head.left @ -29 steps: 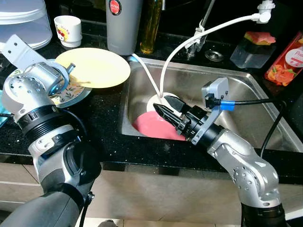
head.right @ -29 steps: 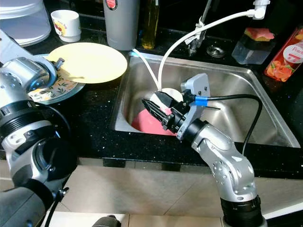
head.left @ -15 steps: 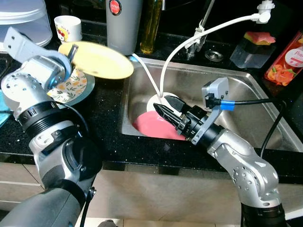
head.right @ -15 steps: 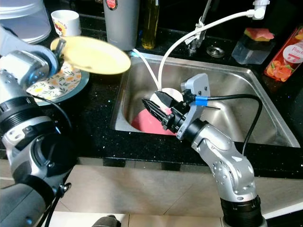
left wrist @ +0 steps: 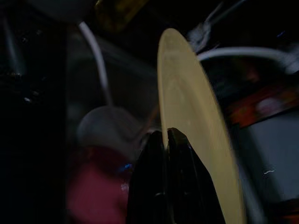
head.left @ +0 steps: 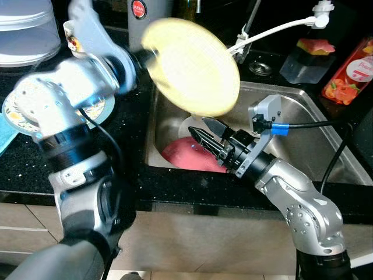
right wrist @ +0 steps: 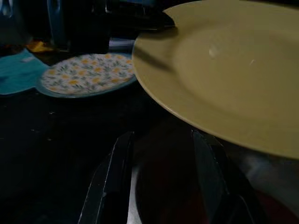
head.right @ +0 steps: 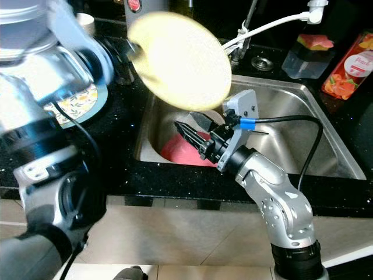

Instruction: Kitchen organization

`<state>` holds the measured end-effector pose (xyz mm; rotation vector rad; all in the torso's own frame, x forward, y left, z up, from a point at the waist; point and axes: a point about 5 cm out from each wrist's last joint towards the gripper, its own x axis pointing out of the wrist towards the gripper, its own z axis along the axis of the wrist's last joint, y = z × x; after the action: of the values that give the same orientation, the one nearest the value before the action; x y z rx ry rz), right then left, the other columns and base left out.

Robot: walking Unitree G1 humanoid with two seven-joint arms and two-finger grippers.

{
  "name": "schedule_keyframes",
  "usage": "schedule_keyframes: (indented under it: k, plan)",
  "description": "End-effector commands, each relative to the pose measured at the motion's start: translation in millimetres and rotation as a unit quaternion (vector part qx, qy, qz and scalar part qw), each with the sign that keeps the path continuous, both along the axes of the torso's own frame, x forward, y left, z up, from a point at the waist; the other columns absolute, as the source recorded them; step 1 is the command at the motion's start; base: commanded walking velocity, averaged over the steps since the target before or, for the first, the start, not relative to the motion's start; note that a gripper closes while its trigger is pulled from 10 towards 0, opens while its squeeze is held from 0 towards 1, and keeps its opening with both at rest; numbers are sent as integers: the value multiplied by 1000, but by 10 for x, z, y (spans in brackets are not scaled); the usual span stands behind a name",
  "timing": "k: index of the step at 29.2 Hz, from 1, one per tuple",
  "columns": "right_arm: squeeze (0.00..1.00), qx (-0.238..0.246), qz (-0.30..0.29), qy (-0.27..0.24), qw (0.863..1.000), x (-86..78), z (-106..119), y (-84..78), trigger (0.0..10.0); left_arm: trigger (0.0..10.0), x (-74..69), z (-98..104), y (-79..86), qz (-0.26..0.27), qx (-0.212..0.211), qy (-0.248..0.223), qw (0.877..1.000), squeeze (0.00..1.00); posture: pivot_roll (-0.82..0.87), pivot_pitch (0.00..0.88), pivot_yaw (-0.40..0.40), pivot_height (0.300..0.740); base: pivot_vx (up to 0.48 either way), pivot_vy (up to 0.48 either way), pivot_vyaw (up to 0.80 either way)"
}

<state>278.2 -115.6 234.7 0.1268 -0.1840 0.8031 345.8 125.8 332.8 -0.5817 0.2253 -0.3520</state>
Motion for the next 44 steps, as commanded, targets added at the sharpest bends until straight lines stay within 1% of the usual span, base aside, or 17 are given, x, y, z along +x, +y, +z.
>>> schedule_keyframes:
  k: [1,4,5,6,12,21,22,25,26,28,29,30,32,33,40,41,44]
  plan:
    - [0,7,-27,-6,1000,37,30,-72,10000,10000,43,-97,-113,-17,49,15,999,0,305,58,-94,740,0,0,0]
    - [0,8,-65,0,998,101,0,-136,10000,10000,82,-174,-175,-22,84,21,996,0,311,58,-95,740,0,0,0]
    - [0,10,-99,7,995,162,-23,-198,10000,10000,109,-208,-254,-37,110,21,993,0,322,59,-92,740,0,0,0]
    - [0,16,-157,16,987,260,-36,-305,10000,10000,171,-209,-354,-56,173,2,983,0,325,57,-86,740,0,0,0]
    - [0,39,-201,15,979,342,11,-403,10000,10000,361,-174,-392,-71,226,-30,971,0,321,57,-77,740,0,0,0]
    - [0,52,-209,14,977,374,11,-378,10000,10000,561,-143,-487,-65,218,-89,970,0,307,79,-106,740,0,0,0]
    - [0,61,-217,11,974,407,35,-377,10000,10000,579,-213,-543,-92,258,-119,954,0,301,79,-105,740,0,0,0]
    - [0,74,-225,6,972,436,75,-372,10000,10000,585,-288,-569,-115,267,-126,948,0,297,80,-102,740,0,0,0]
    - [0,80,-232,-2,970,451,104,-363,10000,10000,582,-334,-588,-128,252,-129,950,141,296,80,-98,740,0,0,0]
    - [0,81,-234,-5,969,455,112,-360,10000,10000,584,-345,-598,-133,249,-133,950,141,296,80,-98,740,0,0,0]
    - [0,91,-241,-8,966,464,125,-353,10000,10000,574,-301,-629,-143,234,-152,950,592,296,80,-98,740,0,0,0]
    - [0,97,-245,-8,965,470,130,-350,10000,10000,571,-275,-648,-148,223,-162,950,953,289,76,-96,740,0,0,0]
    - [0,101,-249,-9,963,476,133,-347,10000,10000,564,-256,-666,-155,215,-170,949,1000,289,76,-96,740,0,0,0]
    - [0,111,-258,-11,960,493,147,-340,10000,10000,537,-211,-708,-173,204,-200,943,1000,288,72,-94,740,0,0,0]
    - [0,134,-277,-17,951,537,184,-339,10000,10000,465,-101,-758,-221,171,-250,927,1000,289,65,-91,740,0,0,0]
    - [0,139,-280,-18,950,547,191,-335,10000,10000,456,-74,-753,-223,164,-260,925,0,288,62,-91,740,0,0,0]
    - [0,141,-280,-20,950,550,201,-316,10000,10000,518,-11,-676,-166,182,-255,935,0,279,62,-87,740,0,0,0]
